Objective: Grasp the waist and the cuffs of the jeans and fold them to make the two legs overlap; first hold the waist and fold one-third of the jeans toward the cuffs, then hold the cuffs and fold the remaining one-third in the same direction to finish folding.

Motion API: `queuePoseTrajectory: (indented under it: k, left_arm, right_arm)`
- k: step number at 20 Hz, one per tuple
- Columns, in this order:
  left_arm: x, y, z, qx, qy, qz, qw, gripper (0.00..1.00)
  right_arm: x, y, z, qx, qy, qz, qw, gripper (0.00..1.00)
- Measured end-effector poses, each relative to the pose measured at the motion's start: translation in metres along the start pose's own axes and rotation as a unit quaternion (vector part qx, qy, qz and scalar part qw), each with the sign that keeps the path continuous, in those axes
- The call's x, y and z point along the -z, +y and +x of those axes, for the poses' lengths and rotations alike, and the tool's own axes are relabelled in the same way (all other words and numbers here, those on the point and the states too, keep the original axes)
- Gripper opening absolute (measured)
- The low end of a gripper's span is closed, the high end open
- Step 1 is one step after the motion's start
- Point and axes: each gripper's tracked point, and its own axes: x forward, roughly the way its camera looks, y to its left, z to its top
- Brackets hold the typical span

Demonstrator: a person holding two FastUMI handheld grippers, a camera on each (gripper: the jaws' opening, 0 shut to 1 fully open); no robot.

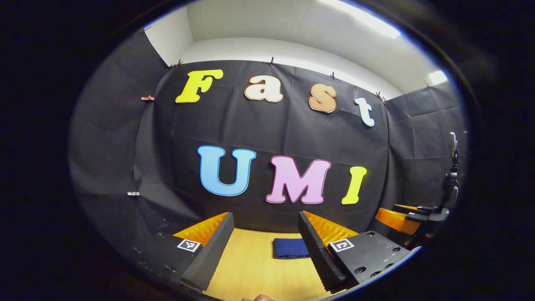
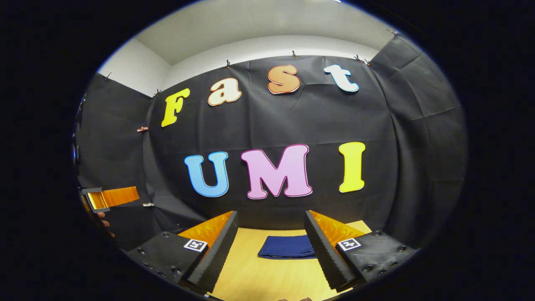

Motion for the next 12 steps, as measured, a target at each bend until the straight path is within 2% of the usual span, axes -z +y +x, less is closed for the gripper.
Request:
queuePoseTrajectory:
  k: [4, 7, 8, 9, 12]
  left_arm:
    - [0.009, 0.008, -0.015, -0.019, 0.004, -0.003, 1.0, 0.96]
    - [0.017, 0.011, -0.027, -0.036, 0.009, 0.001, 0.999, 0.96]
    - [0.017, 0.01, -0.028, -0.037, 0.008, 0.001, 0.999, 0.96]
    - [0.015, 0.012, -0.025, -0.037, 0.008, 0.004, 0.999, 0.96]
    - [0.01, 0.012, -0.026, -0.038, 0.003, 0.016, 0.999, 0.96]
  right_arm:
    - [-0.029, -0.001, 0.003, -0.011, -0.059, -0.041, 0.997, 0.96]
    - [-0.025, 0.013, 0.004, -0.031, -0.068, -0.032, 0.997, 0.97]
    - [-0.025, 0.015, 0.003, -0.035, -0.07, -0.033, 0.996, 1.0]
    - [-0.028, 0.015, 0.003, -0.036, -0.073, -0.035, 0.996, 0.97]
    - [-0.026, 0.018, 0.004, -0.041, -0.073, -0.029, 0.996, 0.96]
